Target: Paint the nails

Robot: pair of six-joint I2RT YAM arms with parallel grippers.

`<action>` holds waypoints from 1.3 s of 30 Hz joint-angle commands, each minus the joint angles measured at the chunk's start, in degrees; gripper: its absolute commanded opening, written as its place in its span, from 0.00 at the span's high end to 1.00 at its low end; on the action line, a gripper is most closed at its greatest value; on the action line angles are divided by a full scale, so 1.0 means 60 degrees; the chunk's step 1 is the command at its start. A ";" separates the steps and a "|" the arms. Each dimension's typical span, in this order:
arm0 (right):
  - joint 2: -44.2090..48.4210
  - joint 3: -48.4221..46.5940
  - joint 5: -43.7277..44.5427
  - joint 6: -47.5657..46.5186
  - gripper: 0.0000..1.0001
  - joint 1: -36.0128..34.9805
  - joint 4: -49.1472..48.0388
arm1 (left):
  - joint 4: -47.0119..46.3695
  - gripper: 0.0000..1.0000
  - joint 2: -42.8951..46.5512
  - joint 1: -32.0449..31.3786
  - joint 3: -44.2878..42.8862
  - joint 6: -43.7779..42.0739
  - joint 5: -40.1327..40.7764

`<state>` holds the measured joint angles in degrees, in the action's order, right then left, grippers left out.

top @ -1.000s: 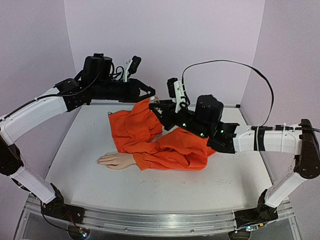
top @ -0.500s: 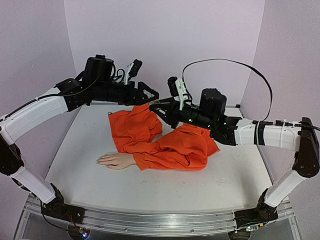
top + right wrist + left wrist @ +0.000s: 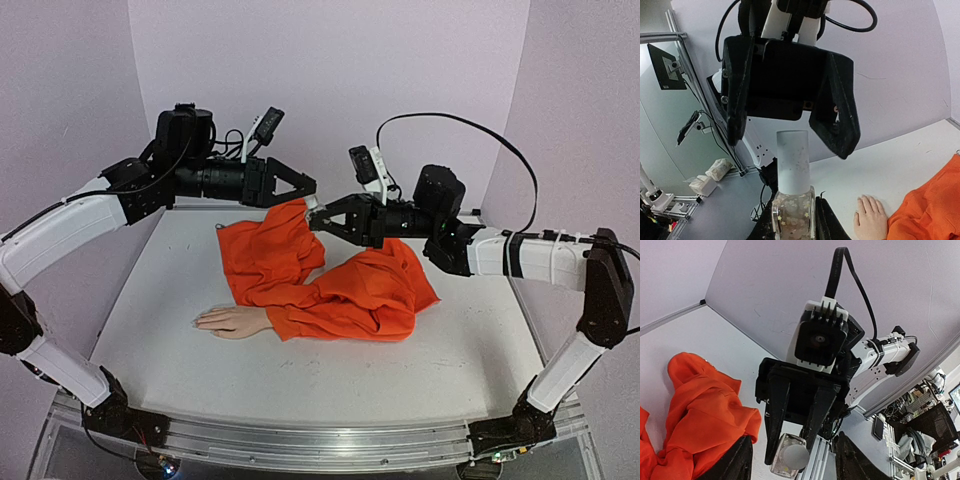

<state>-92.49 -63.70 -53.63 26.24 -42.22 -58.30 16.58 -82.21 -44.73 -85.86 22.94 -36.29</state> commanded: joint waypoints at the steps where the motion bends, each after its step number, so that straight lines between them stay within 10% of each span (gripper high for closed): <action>1: -0.0071 -0.0472 -0.0350 0.0783 1.00 0.0015 -0.1488 | -0.0537 0.46 -0.0059 -0.0038 -0.0337 -0.0121 -0.0660; 18: 0.0260 -0.0229 0.1584 -0.0889 1.00 0.0001 -0.0014 | 0.0097 0.88 -0.0448 -0.0148 -0.0718 0.0161 0.0585; 21: 0.0967 -0.0008 0.5857 -0.2338 1.00 -0.0440 0.1507 | 0.0503 0.93 -0.0506 -0.0148 -0.0839 0.0180 0.1045; 23: 0.1437 0.0219 1.1585 -0.3793 1.00 -0.1907 0.1853 | 0.0658 0.95 -0.0595 -0.0148 -0.0889 0.0285 0.1208; 26: 0.1481 0.0818 1.5980 -0.6546 1.00 -0.3450 -0.0791 | 0.0729 0.97 -0.0832 -0.0138 -0.0952 0.0480 0.1233; 35: 0.1132 0.0537 1.3460 -0.6775 1.00 -0.3875 -0.0786 | 0.0752 0.96 -0.0959 -0.0133 -0.1086 0.0569 0.1069; 39: 0.1445 0.0433 0.9767 -0.5213 1.00 -0.2837 0.0419 | 0.0715 0.64 -0.0749 -0.0120 -0.1030 0.0351 0.0907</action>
<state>-87.42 -58.22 25.08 -10.94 -63.88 -54.74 20.91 -87.96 -45.80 -90.37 24.77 -29.93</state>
